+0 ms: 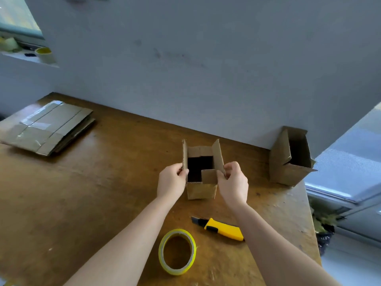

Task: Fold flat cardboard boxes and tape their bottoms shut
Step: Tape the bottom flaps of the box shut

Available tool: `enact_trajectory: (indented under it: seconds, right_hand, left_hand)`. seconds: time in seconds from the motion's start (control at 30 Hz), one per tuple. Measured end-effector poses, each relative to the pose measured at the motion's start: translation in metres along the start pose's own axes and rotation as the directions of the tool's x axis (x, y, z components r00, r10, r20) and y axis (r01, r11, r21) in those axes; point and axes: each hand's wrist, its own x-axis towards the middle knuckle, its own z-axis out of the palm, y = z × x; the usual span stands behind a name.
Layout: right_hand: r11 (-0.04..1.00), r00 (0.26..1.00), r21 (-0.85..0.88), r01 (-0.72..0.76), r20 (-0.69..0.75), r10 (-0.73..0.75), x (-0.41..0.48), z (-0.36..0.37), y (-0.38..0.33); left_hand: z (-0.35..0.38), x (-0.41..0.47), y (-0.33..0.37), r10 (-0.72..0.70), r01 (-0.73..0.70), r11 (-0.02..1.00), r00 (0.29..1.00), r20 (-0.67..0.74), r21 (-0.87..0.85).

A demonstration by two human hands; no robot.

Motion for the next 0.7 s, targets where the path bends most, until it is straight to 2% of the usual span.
enact_trajectory:
  seconds: [0.27, 0.53, 0.7]
  right_hand:
    - [0.997, 0.989, -0.083, -0.008, -0.149, -0.005, 0.038, -0.051, 0.032]
    - [0.976, 0.958, -0.201, -0.084, -0.285, 0.023, 0.085, -0.089, 0.055]
    - [0.951, 0.950, -0.284, -0.125, -0.310, 0.032, 0.106, -0.100, 0.065]
  left_hand:
    - [0.065, 0.036, 0.056, 0.148, -0.163, 0.986, 0.957, 0.250, 0.040]
    - [0.124, 0.072, 0.104, 0.187, -0.236, 0.967, 0.916, 0.355, 0.100]
    - [0.150, 0.084, 0.120, 0.225, -0.298, 0.938, 0.913, 0.339, 0.179]
